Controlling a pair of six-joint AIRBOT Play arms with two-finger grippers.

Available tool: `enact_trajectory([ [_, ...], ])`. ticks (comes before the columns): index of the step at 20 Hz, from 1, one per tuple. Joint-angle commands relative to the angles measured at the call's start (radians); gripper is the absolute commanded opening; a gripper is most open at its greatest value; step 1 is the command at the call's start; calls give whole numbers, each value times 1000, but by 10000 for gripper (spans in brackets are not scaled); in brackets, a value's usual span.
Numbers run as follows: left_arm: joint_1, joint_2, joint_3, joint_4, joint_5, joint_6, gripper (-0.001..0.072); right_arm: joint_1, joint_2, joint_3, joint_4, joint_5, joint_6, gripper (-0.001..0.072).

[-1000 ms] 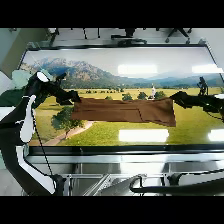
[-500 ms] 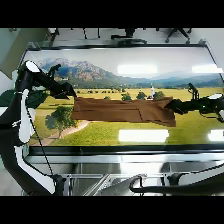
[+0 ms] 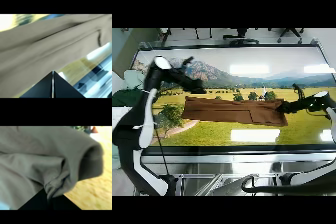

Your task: Fold the shirts.

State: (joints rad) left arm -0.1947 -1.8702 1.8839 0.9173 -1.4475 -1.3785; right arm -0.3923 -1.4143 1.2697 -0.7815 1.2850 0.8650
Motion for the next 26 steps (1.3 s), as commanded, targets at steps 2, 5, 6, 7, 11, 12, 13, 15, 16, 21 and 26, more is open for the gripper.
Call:
enact_trajectory([
  [2,-259,-115,2,-29,263,4,11,3,85,176,26,172,98,15],
  [5,-411,-240,72,-29,396,-23,11,4,145,324,100,295,166,16],
  [6,-451,-285,118,-29,413,-35,10,4,159,364,140,324,183,16],
  [7,-478,-325,164,-27,419,-55,10,4,174,403,178,347,200,16],
  [11,-520,-403,208,-52,494,-122,10,16,213,480,202,355,237,16],
  [12,-520,-410,208,-92,510,-122,10,28,212,479,200,360,240,16],
  [13,-511,-410,207,-131,520,-121,10,40,205,479,195,370,240,16],
  [15,-491,-389,207,-213,494,-86,10,66,185,479,185,372,252,16],
  [16,-467,-360,206,-254,451,-50,10,79,174,479,178,372,254,17],
  [21,-229,-76,206,-293,214,2,10,193,129,479,173,337,291,16],
  [26,30,210,206,-292,160,3,11,513,93,479,169,94,317,17],
])
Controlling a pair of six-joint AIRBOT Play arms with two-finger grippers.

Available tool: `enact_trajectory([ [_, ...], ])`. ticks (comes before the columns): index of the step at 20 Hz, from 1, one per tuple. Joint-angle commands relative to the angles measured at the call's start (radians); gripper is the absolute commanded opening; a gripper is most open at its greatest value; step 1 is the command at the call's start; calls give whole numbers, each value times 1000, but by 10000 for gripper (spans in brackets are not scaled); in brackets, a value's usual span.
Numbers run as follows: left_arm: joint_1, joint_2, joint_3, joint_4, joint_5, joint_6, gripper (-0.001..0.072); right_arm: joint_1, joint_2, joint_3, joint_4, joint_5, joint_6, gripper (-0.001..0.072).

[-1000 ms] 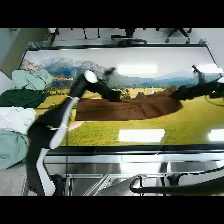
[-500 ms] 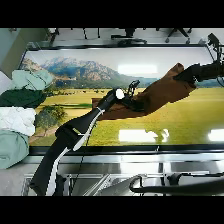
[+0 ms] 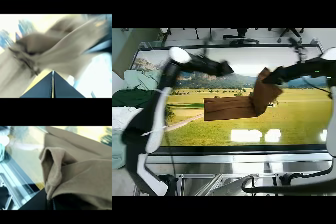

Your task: Fold the shirts.

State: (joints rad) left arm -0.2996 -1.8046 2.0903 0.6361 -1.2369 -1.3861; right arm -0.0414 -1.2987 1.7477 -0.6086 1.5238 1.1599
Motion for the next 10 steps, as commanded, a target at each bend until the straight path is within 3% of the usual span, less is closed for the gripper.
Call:
enact_trajectory([
  [1,177,187,-8,-11,-47,23,11,246,-42,1,-21,-219,35,17],
  [3,235,270,-81,-10,-19,67,11,417,-109,1,-80,-367,87,23],
  [4,258,307,-124,-10,-12,105,11,509,-159,1,-113,-452,84,67],
  [6,281,350,-185,-10,0,145,11,662,-265,2,-149,-595,64,579],
  [8,288,366,-214,-11,17,161,11,715,-303,2,-148,-610,60,593],
  [10,287,365,-216,-9,7,196,11,676,-257,2,-156,-546,61,500],
])
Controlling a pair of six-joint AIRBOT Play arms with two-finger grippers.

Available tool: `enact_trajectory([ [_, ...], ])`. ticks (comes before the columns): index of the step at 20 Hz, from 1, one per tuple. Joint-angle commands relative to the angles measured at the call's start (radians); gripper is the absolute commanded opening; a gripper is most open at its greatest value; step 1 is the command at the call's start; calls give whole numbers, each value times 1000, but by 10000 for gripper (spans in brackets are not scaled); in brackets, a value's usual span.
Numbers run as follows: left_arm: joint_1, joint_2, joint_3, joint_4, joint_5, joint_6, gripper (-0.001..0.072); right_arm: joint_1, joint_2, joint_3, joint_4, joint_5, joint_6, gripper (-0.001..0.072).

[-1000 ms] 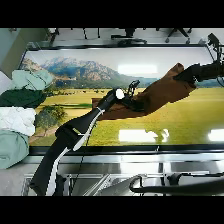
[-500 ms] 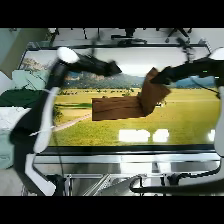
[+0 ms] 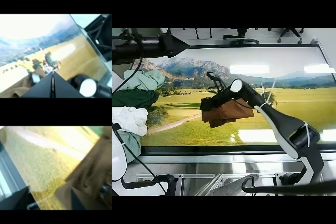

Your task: Fold the shirts.

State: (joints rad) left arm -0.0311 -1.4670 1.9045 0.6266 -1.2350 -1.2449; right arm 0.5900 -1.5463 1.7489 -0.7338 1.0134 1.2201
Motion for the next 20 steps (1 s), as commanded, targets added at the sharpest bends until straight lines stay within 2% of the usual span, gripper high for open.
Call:
enact_trajectory([
  [1,19,28,-30,0,-1,60,11,3,27,1,-31,-3,17,458],
  [5,19,28,-30,0,0,71,11,-247,164,1,-92,146,130,463],
  [6,19,28,-30,1,0,71,11,-315,183,1,-136,197,163,502],
  [7,19,28,-30,1,-1,71,11,-377,189,1,-179,248,197,611],
  [9,19,28,-30,0,-1,71,11,-491,180,-5,-262,351,225,624],
  [12,19,28,-30,1,-2,70,11,-587,142,-56,-277,372,198,624],
  [15,17,28,-30,0,-10,70,11,-599,56,-78,-272,376,150,624],
  [20,17,28,-30,0,-23,69,11,-555,-108,-78,-155,353,50,624],
])
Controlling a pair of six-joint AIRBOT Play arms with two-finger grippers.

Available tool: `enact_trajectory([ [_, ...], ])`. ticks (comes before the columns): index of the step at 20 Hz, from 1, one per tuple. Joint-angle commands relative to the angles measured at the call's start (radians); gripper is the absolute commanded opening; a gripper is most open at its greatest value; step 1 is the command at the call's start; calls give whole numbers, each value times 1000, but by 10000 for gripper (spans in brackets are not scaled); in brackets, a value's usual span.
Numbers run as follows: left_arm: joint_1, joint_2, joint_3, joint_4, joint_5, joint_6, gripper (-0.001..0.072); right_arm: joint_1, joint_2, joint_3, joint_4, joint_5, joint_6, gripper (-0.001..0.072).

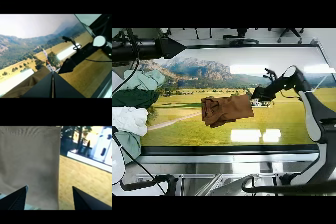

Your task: Fold the shirts.

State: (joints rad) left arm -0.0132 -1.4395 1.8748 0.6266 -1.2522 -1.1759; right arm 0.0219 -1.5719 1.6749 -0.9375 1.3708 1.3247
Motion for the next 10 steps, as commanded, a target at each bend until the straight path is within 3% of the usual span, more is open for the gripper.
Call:
enact_trajectory([
  [1,-1,0,0,0,-6,0,11,19,-108,-4,63,-5,-72,623],
  [5,-1,0,0,-1,-9,-3,11,50,-166,-4,237,-5,-166,612],
  [6,-1,0,0,-1,-14,-3,11,55,-166,-4,282,-4,-196,477],
  [7,-1,0,0,-1,-19,-3,11,55,-163,-3,344,5,-234,170],
  [8,-1,0,0,-1,-25,-3,11,53,-159,4,402,19,-253,35],
  [10,-1,0,0,-1,-32,-3,11,36,-121,50,438,30,-254,17],
])
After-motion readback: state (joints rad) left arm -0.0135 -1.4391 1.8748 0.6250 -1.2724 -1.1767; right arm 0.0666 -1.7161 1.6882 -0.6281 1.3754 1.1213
